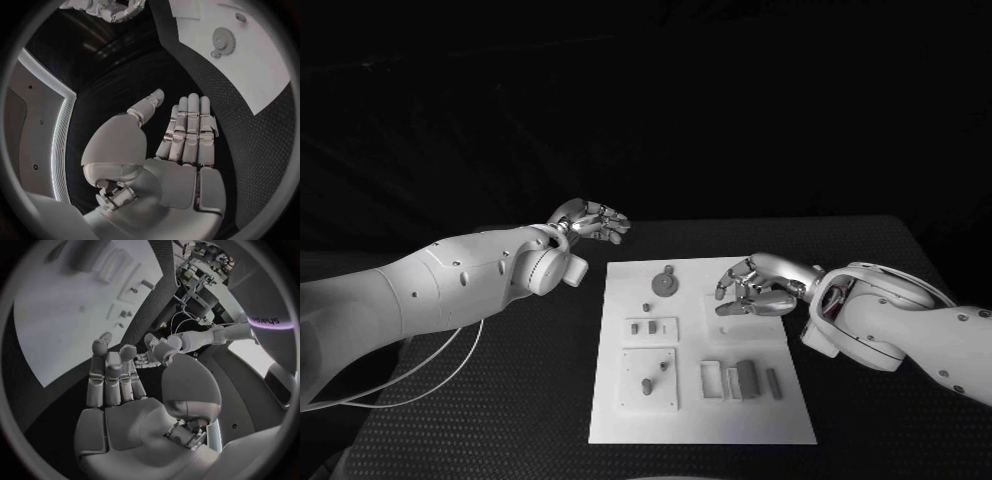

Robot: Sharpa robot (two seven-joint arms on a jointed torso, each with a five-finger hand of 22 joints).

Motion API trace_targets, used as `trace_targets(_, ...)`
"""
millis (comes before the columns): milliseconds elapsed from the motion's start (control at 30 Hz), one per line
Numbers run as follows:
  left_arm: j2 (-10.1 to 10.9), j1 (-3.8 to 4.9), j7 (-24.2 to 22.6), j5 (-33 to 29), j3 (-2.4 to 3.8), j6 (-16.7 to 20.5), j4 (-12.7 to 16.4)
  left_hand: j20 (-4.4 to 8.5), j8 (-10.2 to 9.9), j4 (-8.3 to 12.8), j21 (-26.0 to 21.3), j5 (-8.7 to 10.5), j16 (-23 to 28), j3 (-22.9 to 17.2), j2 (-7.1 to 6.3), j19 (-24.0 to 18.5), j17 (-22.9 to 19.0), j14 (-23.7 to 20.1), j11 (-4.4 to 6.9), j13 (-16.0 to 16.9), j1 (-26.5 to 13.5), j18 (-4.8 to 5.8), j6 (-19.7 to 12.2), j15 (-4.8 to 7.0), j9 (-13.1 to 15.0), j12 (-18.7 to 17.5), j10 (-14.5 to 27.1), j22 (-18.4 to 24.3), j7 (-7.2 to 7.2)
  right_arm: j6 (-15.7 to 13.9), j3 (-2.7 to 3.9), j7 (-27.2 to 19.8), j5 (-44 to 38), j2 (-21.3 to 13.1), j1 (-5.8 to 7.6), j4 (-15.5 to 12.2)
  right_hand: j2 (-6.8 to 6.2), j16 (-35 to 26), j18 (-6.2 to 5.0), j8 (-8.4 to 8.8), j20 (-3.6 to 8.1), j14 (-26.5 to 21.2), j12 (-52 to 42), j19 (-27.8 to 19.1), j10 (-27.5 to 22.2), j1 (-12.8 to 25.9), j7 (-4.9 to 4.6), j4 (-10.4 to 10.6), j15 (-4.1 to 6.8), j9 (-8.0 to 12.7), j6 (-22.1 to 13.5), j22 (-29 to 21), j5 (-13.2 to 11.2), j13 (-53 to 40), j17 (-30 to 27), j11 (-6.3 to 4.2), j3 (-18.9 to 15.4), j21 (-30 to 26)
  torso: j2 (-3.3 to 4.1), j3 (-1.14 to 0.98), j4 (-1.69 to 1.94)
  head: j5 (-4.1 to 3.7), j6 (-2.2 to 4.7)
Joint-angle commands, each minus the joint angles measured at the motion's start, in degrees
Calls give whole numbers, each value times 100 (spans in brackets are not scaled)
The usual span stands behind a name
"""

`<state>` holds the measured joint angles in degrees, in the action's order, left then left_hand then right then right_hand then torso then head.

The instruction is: Assemble the parts on the task board

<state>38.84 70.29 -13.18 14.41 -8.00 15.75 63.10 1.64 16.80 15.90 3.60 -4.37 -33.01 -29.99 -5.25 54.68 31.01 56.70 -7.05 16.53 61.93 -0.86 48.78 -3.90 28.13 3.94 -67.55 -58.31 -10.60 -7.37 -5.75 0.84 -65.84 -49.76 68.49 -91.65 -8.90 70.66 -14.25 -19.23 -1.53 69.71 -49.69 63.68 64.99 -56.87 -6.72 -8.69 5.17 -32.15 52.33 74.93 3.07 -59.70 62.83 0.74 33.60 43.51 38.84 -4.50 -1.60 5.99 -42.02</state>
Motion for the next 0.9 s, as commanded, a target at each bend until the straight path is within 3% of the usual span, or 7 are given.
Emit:
trace_targets(33,12,-4,-69,-31,3,-100,10,-3,25,0,24,-14,24,33,9,15,10,20,17,-8,-50,34,-42,-16,-7,7,31,10,-3,1100,-16,964,387,-101,-11,-190,74,263,-15,-153,3,228,-313,143,78,589,23,445,55,-91,248,155,54,-164,186,-48,-165,114,-4,-11,-29,-95,68)
trace_targets(100,18,-9,-69,-31,3,-95,5,-3,25,0,24,-14,25,34,9,15,11,20,17,-8,-51,34,-42,-16,-7,6,32,11,-3,1271,-54,1192,327,-170,-12,-256,33,609,-75,-257,214,392,-787,267,93,753,146,682,141,-284,259,154,-5,-526,391,-161,-30,303,-6,-15,-32,-115,78)
trace_targets(133,19,-12,-69,-31,3,-93,1,-3,25,0,24,-14,26,34,8,14,11,19,17,-9,-51,34,-42,-16,-8,6,33,11,-3,1337,-80,1270,285,-203,-12,-277,-11,699,-75,-301,270,371,-929,233,-31,805,127,784,175,-436,201,154,-6,-663,452,-167,81,390,-8,-17,-36,-128,77)
trace_targets(233,21,-24,-72,-31,3,-99,-1,-3,25,1,24,-15,28,35,8,13,13,19,16,-10,-52,34,-43,-16,-8,4,37,12,-3,1234,-139,1690,-89,-263,-15,-356,-25,851,-75,-350,308,413,-1064,194,-88,907,122,936,182,-677,125,147,-19,-759,542,-168,176,547,-16,-15,-40,-207,89)
trace_targets(333,23,-35,-75,-31,3,-98,0,-3,25,1,24,-15,31,35,8,12,14,18,14,-12,-53,34,-44,-17,-8,2,41,13,-3,1389,-179,1974,-666,-292,-22,-421,59,945,-75,-389,323,503,-1117,202,-56,913,142,890,194,-770,164,146,-16,-779,638,-181,153,617,-15,-8,-37,-247,88)
trace_targets(500,25,-46,-75,-31,3,-100,10,-4,24,-1,24,-15,34,37,9,11,17,18,12,-14,-57,34,-46,-18,-9,-1,46,15,-4,1368,-266,2378,-274,-380,-28,-444,192,1044,-75,-381,360,618,-1176,210,39,1058,180,827,231,-871,194,135,-19,-777,710,-219,92,706,-22,-5,-40,-268,45)
trace_targets(900,28,-45,-63,-31,3,-104,16,-5,25,-6,25,-14,42,44,7,8,24,17,8,-17,-72,35,-49,-19,-11,-1,52,19,-5,1783,-321,2766,-272,-498,-50,-491,126,1123,-75,-336,389,693,-1202,196,108,1336,219,809,262,-966,317,123,-18,-758,741,-256,99,765,-14,-7,-29,-305,-53)
